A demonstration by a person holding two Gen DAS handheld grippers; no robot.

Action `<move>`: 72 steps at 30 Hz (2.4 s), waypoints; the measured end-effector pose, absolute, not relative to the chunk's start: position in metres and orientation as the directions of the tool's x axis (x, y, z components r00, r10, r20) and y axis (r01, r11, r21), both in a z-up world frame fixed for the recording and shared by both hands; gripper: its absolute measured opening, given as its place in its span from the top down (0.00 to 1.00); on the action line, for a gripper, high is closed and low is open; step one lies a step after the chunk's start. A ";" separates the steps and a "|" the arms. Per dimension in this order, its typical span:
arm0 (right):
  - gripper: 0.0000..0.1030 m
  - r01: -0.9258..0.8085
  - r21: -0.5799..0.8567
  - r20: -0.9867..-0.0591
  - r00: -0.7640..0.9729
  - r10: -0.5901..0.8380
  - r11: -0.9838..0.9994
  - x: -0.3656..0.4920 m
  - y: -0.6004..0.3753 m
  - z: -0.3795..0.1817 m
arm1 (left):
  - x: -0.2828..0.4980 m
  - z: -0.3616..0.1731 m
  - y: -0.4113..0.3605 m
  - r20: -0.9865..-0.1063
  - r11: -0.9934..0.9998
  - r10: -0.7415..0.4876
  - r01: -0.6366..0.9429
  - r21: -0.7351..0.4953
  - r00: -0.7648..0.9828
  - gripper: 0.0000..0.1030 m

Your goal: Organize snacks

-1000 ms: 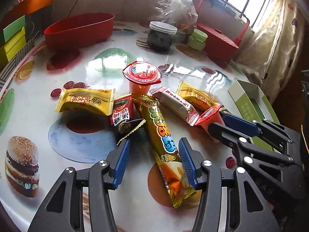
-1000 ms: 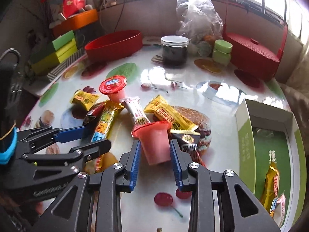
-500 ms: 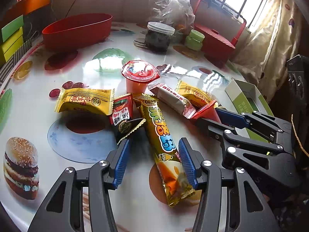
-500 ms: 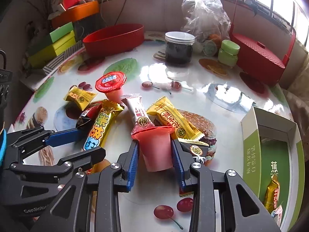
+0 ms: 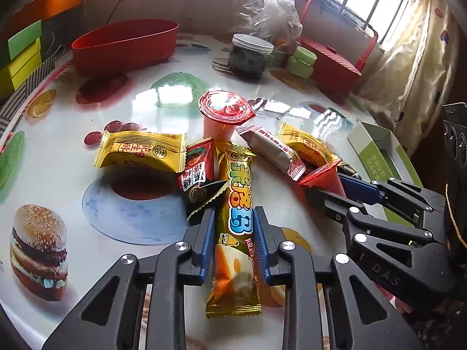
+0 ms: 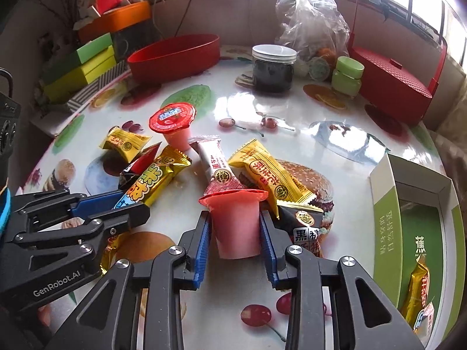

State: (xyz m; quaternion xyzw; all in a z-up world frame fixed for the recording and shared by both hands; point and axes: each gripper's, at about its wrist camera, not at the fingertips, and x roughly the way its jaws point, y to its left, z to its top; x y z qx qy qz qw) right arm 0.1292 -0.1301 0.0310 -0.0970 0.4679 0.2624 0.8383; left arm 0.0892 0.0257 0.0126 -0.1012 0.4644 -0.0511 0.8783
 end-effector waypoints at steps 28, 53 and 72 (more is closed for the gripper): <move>0.70 -0.461 0.155 -0.794 0.468 0.388 0.874 0.101 -0.152 0.046 | 0.071 0.027 0.028 -0.777 0.974 -0.177 -0.007 -0.228 0.604 0.77; 0.70 -0.388 0.196 -0.717 0.570 0.402 0.901 0.073 -0.189 0.083 | 0.057 0.066 0.004 -0.704 0.961 -0.255 0.094 -0.260 0.663 0.77; 0.70 -0.257 0.186 -0.689 0.654 0.312 0.948 0.065 -0.250 0.098 | 0.076 0.082 -0.055 -0.672 0.914 -0.402 0.228 -0.336 0.622 0.77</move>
